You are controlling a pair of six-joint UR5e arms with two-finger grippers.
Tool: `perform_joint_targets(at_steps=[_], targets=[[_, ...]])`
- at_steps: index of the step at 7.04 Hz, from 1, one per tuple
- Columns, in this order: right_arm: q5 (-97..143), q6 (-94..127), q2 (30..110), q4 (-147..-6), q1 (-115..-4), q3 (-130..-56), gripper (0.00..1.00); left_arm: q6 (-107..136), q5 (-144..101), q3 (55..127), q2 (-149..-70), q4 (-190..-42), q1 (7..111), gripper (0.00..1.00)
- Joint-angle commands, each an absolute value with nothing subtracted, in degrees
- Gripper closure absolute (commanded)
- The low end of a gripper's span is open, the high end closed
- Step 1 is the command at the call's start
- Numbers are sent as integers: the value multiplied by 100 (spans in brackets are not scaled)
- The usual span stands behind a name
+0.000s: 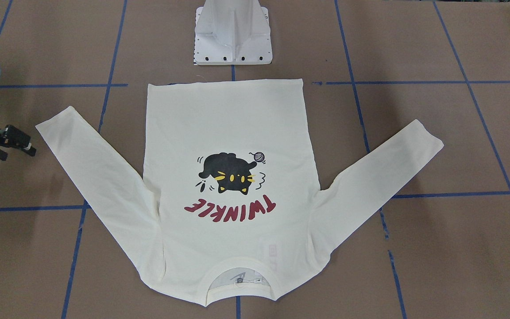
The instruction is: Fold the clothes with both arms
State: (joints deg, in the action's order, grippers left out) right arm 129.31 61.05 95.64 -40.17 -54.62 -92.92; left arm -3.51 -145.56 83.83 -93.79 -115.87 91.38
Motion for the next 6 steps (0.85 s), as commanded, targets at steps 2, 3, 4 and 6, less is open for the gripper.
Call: perform_joint_targets(at_steps=[2, 3, 4, 6], targets=[[12823, 6502, 10404, -3832, -5090, -9614, 12, -97, -14546, 8446, -9378, -11593, 9018, 0], [12815, 6922, 10380, -3832, -4932, -9633, 12, -105, -14555, 8446, -9352, -11593, 9018, 0], [12719, 7239, 10302, -3832, -4748, -9624, 12, -114, -14555, 8464, -9352, -11601, 9018, 0], [12560, 7260, 10292, -3832, -4729, -9598, 13, -106, -14546, 8455, -9352, -11602, 9018, 0]])
